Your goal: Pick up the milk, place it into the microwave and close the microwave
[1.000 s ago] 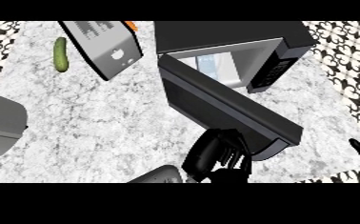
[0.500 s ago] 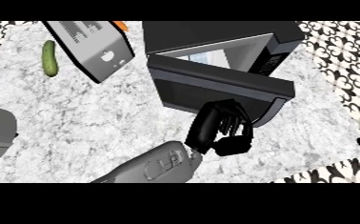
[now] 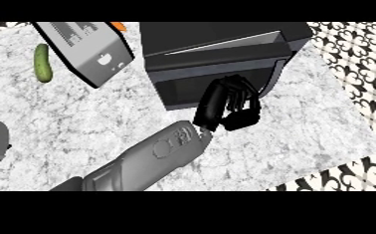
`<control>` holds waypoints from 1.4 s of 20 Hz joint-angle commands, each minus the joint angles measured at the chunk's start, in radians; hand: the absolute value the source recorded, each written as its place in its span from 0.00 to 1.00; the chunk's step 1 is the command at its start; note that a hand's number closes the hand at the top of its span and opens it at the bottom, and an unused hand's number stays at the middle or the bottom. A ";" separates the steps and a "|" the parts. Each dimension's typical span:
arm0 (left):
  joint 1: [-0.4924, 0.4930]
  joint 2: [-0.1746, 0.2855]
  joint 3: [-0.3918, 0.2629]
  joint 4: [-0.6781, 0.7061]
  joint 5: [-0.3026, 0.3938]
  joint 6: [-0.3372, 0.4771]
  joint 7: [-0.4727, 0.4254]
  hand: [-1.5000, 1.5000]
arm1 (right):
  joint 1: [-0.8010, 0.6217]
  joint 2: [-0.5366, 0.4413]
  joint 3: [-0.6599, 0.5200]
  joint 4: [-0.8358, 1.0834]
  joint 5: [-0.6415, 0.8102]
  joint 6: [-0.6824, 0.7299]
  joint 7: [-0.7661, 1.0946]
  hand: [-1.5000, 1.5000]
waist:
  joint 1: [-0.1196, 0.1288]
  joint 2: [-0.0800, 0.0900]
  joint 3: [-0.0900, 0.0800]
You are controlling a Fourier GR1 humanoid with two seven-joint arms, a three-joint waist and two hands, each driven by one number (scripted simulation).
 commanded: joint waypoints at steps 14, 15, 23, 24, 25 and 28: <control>-0.086 0.000 0.121 0.130 0.241 -0.054 -0.114 1.00 | -0.047 -0.041 -0.038 -0.006 -0.088 -0.007 0.029 0.00 | -0.026 0.022 0.001; -0.085 0.000 0.118 0.142 0.247 -0.050 -0.109 1.00 | -0.049 -0.047 -0.034 -0.013 -0.094 0.002 0.031 0.00 | -0.037 0.027 0.001; -0.085 0.000 0.118 0.167 0.276 -0.001 -0.204 1.00 | -0.056 -0.065 -0.032 -0.030 -0.117 0.029 0.037 0.00 | -0.033 0.023 0.002; -0.089 0.000 0.122 0.173 0.279 0.002 -0.213 1.00 | -0.054 -0.065 -0.030 -0.030 -0.119 0.037 0.035 0.00 | -0.037 0.026 0.003; -0.075 0.000 0.113 0.173 0.288 -0.003 -0.226 1.00 | -0.055 -0.076 -0.033 -0.030 -0.120 0.044 0.041 0.00 | -0.033 0.025 0.002; -0.091 0.000 0.113 0.171 0.307 -0.001 -0.239 1.00 | -0.065 -0.083 -0.029 -0.037 -0.137 0.047 0.046 0.00 | -0.036 0.030 0.002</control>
